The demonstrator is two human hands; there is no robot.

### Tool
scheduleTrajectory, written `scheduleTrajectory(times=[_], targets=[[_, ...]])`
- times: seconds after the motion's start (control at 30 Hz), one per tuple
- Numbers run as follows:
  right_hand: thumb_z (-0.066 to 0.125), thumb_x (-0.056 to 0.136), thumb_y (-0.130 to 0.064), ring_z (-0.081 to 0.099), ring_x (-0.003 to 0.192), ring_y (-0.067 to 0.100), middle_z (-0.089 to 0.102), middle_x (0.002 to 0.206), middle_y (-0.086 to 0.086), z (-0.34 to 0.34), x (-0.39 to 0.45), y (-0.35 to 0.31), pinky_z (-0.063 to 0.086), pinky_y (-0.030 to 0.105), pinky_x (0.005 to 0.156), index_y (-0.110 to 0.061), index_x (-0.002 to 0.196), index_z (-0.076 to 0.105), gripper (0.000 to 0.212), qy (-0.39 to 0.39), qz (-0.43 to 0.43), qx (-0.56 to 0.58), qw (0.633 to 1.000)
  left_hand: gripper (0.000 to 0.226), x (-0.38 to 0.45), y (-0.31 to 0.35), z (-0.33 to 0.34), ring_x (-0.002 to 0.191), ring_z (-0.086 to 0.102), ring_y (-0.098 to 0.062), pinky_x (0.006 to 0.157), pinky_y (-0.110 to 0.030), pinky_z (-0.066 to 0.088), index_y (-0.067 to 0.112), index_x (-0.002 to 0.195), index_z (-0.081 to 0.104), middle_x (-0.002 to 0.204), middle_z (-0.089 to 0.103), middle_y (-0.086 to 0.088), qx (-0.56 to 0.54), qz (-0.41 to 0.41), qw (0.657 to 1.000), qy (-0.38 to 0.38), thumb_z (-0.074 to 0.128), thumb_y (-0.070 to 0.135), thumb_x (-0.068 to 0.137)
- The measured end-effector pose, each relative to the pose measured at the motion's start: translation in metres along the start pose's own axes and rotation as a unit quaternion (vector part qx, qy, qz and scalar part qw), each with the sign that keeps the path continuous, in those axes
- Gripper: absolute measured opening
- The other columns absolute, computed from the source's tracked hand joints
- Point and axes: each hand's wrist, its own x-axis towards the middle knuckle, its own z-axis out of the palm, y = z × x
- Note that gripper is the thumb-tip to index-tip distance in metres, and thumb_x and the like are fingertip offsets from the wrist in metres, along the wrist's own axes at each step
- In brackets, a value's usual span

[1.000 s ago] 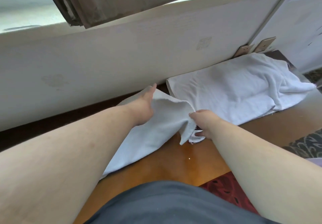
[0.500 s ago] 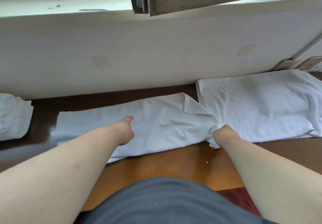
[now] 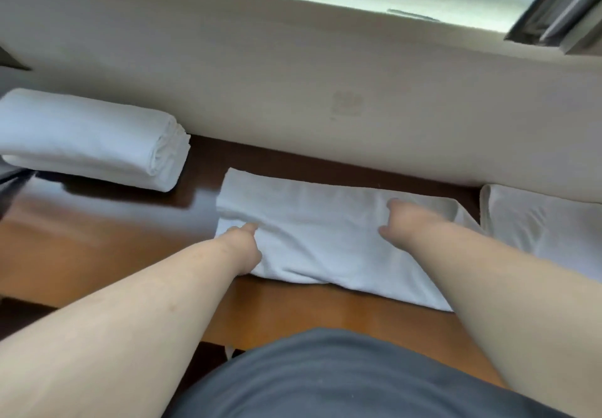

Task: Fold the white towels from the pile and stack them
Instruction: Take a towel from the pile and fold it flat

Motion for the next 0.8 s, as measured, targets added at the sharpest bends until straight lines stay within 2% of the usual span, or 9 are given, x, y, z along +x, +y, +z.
scheduleTrajectory(times=[0.1,0.17,0.27,0.37,0.43,0.53,0.63,0.73,0.8], targets=[[0.052,0.096,-0.043,0.052,0.125,0.029,0.054,0.140,0.006,0.001,-0.007,-0.104,0.045,0.033,0.093,-0.025,0.147,0.039,0.056,0.001,-0.152,0.065,0.986,0.067,0.012,-0.038,0.000,0.123,0.051,-0.031,0.100,-0.037,0.044,0.027,0.154,0.017,0.148,0.038,-0.012,-0.004,0.028,1.000,0.008,0.048,0.022,0.094],[0.049,0.098,-0.041,0.046,0.132,0.028,0.047,0.147,0.004,0.009,-0.011,-0.153,0.042,0.037,0.104,-0.027,0.149,0.038,0.054,-0.013,-0.203,0.058,0.977,0.068,0.021,-0.060,0.003,0.122,0.051,-0.033,0.099,-0.040,0.046,0.031,0.155,0.010,0.151,0.030,-0.012,0.041,0.033,0.998,-0.023,0.044,0.024,0.096],[0.042,0.100,-0.032,0.037,0.140,0.027,0.035,0.156,0.002,0.019,-0.012,-0.207,0.037,0.039,0.110,-0.026,0.152,0.033,0.053,-0.033,-0.235,0.044,0.970,0.071,0.031,-0.088,0.007,0.140,0.028,-0.032,0.108,-0.043,0.038,0.035,0.154,0.010,0.162,0.006,-0.003,0.117,0.098,0.988,-0.037,0.042,0.015,0.094],[0.036,0.101,-0.025,0.031,0.144,0.026,0.027,0.161,0.001,0.025,-0.004,-0.240,0.033,0.040,0.114,-0.025,0.155,0.027,0.056,-0.057,-0.224,0.045,0.972,0.077,0.038,-0.104,0.008,0.148,0.009,-0.028,0.113,-0.041,0.030,0.028,0.155,0.015,0.163,-0.004,-0.001,0.206,0.233,0.951,-0.003,0.048,0.005,0.089],[0.034,0.102,-0.024,0.027,0.147,0.026,0.022,0.163,0.001,0.025,0.004,-0.253,0.028,0.039,0.117,-0.022,0.157,0.022,0.056,-0.074,-0.218,0.024,0.973,0.078,0.042,-0.108,0.006,0.148,0.008,-0.026,0.114,-0.041,0.029,0.024,0.155,0.014,0.164,-0.003,-0.003,0.241,0.279,0.930,-0.007,0.049,0.005,0.089],[0.032,0.104,-0.028,0.024,0.147,0.027,0.022,0.162,0.005,0.027,0.015,-0.267,0.024,0.038,0.118,-0.016,0.157,0.022,0.055,-0.090,-0.216,-0.019,0.972,0.081,0.047,-0.110,0.003,0.148,0.008,-0.025,0.116,-0.042,0.026,0.021,0.156,0.009,0.163,-0.003,-0.004,0.273,0.288,0.918,-0.026,0.051,0.006,0.089],[0.027,0.106,-0.028,0.020,0.147,0.032,0.018,0.162,0.011,0.035,0.024,-0.278,0.023,0.045,0.118,-0.011,0.154,0.025,0.052,-0.117,-0.185,-0.067,0.973,0.078,0.049,-0.113,0.001,0.145,0.015,-0.027,0.117,-0.043,0.023,0.018,0.156,0.011,0.161,0.006,-0.007,0.300,0.305,0.903,-0.023,0.054,0.015,0.091],[0.023,0.105,-0.035,-0.002,0.152,0.029,-0.008,0.166,0.007,0.038,0.038,-0.287,0.013,0.050,0.121,-0.014,0.158,0.008,0.060,-0.125,-0.159,-0.072,0.977,0.062,0.051,-0.117,-0.002,0.137,0.028,-0.027,0.117,-0.043,0.022,0.017,0.149,0.031,0.150,0.029,-0.009,0.329,0.315,0.890,-0.007,0.054,0.020,0.092],[0.023,0.103,-0.042,-0.010,0.152,0.024,-0.017,0.165,0.001,0.036,0.048,-0.291,0.007,0.050,0.122,-0.020,0.159,-0.002,0.065,-0.125,-0.141,-0.049,0.981,0.048,0.050,-0.121,-0.004,0.132,0.034,-0.026,0.116,-0.042,0.023,0.019,0.139,0.045,0.140,0.038,-0.008,0.347,0.313,0.884,-0.001,0.053,0.018,0.091]])
